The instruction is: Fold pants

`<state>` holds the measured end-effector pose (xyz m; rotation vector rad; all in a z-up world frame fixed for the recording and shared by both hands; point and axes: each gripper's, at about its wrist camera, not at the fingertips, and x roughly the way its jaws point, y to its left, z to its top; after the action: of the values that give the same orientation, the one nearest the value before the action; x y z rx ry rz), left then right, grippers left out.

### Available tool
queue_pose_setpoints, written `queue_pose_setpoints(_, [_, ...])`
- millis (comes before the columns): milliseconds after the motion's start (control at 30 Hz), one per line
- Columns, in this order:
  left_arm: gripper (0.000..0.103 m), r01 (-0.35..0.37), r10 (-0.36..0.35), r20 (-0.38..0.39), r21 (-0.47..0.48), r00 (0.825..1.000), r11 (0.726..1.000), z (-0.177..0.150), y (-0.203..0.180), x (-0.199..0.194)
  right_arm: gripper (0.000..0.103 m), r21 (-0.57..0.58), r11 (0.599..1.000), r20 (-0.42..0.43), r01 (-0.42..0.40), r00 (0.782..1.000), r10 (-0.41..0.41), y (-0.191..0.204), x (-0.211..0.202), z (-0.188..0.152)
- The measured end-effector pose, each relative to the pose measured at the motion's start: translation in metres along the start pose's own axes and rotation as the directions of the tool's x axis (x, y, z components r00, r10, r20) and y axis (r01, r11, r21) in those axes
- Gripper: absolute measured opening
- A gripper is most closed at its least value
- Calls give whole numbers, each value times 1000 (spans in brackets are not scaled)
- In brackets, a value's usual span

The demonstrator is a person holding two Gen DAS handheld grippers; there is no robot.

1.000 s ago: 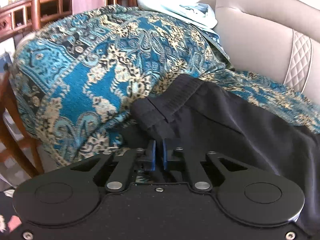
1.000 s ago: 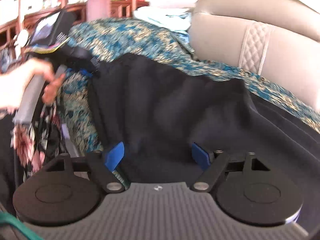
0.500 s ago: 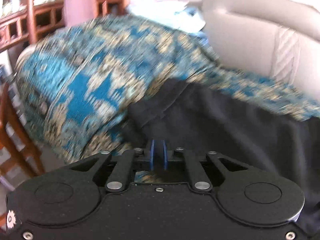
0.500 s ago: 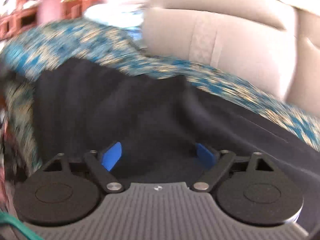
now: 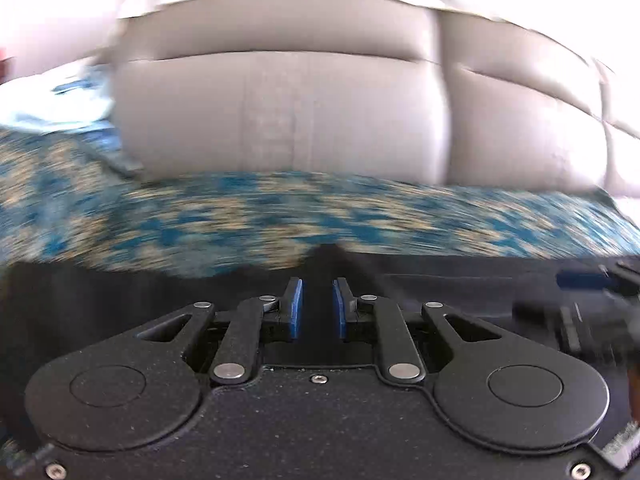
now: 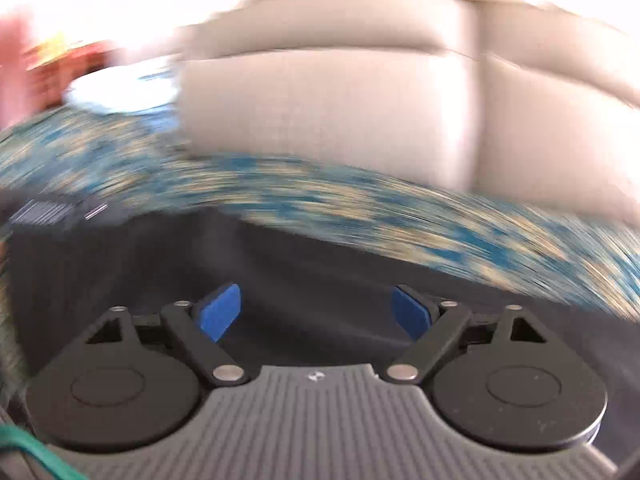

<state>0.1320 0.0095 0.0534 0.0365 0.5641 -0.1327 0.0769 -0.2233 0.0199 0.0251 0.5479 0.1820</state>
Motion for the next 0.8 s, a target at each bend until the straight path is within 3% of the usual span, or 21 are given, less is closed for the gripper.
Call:
queue_pose_setpoints(133, [18, 87, -82, -35, 168, 996, 982, 0, -52, 29, 79, 109, 979, -103, 174, 981, -163, -58, 16, -5])
queue_pose_setpoints(300, [19, 115, -96, -77, 292, 992, 949, -11, -101, 58, 81, 35, 973, -94, 226, 971, -222, -85, 27, -14])
queue_pose_setpoints(467, [21, 61, -45, -62, 272, 997, 960, -7, -113, 86, 82, 69, 957, -77, 281, 958, -276, -105, 33, -8])
queue_pose_setpoints(667, [22, -41, 47, -25, 211, 999, 977, 3, -101, 112, 82, 158, 907, -104, 391, 920, -379, -153, 41, -3])
queue_pose_setpoints(800, [22, -85, 84, 10, 213, 996, 973, 5, -97, 123, 82, 272, 863, -92, 426, 904, -417, -184, 21, -5])
